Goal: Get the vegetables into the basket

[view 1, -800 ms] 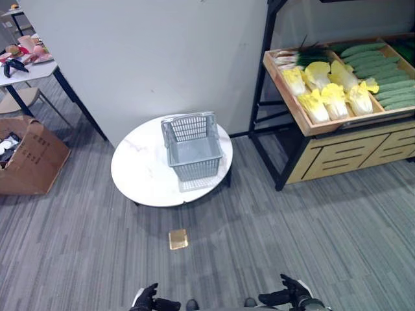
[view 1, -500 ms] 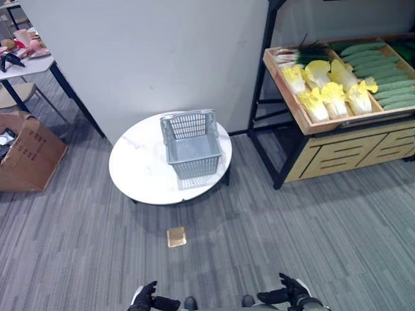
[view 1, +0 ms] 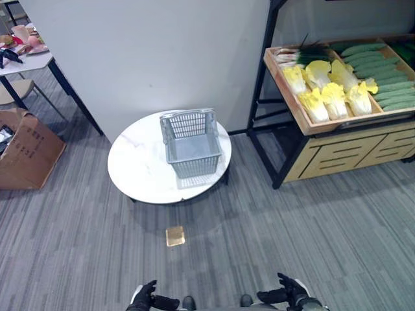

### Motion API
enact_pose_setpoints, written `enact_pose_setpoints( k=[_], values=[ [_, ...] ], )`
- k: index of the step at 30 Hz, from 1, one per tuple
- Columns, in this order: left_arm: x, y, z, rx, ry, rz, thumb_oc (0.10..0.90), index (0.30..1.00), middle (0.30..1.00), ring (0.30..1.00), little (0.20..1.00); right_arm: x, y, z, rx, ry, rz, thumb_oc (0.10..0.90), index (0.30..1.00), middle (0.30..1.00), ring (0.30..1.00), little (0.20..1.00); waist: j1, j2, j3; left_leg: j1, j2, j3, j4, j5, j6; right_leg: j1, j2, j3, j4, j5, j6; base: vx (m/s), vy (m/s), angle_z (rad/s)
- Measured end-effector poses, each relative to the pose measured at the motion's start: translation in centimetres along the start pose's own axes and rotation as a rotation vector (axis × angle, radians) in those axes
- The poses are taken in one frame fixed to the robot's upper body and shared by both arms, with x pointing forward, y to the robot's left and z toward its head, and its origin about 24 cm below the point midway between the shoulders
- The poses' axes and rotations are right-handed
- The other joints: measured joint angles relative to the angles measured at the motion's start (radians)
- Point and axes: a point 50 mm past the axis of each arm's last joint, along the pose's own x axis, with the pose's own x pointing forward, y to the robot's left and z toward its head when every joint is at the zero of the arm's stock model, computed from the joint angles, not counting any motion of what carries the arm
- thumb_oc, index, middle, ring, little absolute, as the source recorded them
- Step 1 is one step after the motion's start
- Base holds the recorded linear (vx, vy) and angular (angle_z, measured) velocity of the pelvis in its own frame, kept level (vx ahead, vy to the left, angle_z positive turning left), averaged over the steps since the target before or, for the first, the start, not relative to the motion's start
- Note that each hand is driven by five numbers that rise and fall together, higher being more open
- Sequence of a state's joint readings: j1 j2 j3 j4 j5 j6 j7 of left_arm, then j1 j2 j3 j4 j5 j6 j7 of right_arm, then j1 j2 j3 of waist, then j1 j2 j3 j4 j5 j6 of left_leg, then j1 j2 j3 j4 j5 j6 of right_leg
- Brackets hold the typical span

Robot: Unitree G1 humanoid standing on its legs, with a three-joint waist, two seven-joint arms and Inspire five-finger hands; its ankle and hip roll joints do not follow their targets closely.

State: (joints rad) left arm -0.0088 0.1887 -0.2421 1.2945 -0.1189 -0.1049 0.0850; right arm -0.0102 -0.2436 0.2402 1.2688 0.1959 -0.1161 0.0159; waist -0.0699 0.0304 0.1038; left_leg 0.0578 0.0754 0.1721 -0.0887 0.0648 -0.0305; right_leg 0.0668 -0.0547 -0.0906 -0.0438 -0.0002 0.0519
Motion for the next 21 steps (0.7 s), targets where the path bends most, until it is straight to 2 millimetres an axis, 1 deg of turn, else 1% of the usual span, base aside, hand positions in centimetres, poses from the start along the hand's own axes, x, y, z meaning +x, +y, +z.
enact_pose_setpoints(
  k=[17,19,21],
  values=[
    [0.0,0.0,0.1,0.001,0.002,-0.004,0.9,1.0,1.0,1.0,1.0,0.0,0.0,-0.1,0.012,0.003,0.007,0.9,1.0,1.0,1.0,1.0,-0.001,0.0,0.0,0.005,0.001,0.004,0.0,0.0,0.0,0.002,0.001,0.005,0.001,0.0,0.0,-0.01,-0.003,0.0],
    [0.1,0.0,0.4,0.002,-0.006,-0.003,0.9,1.0,1.0,1.0,1.0,0.1,-0.1,0.5,0.016,-0.011,0.004,0.9,1.0,1.0,1.0,1.0,-0.002,0.0,0.007,-0.013,0.002,0.005,0.0,0.001,0.002,-0.04,0.001,0.011,0.044,-0.011,-0.001,-0.13,-0.022,-0.09],
    [0.2,0.2,1.2,0.003,-0.025,0.0,0.9,1.0,1.0,1.0,1.0,0.3,-0.2,1.6,0.015,-0.041,0.002,0.9,1.0,1.0,1.0,1.0,-0.005,0.005,0.03,-0.03,0.002,0.007,0.0,0.005,0.005,-0.084,-0.001,0.017,0.1,-0.028,0.0,-0.04,-0.027,-0.06]
  ],
)
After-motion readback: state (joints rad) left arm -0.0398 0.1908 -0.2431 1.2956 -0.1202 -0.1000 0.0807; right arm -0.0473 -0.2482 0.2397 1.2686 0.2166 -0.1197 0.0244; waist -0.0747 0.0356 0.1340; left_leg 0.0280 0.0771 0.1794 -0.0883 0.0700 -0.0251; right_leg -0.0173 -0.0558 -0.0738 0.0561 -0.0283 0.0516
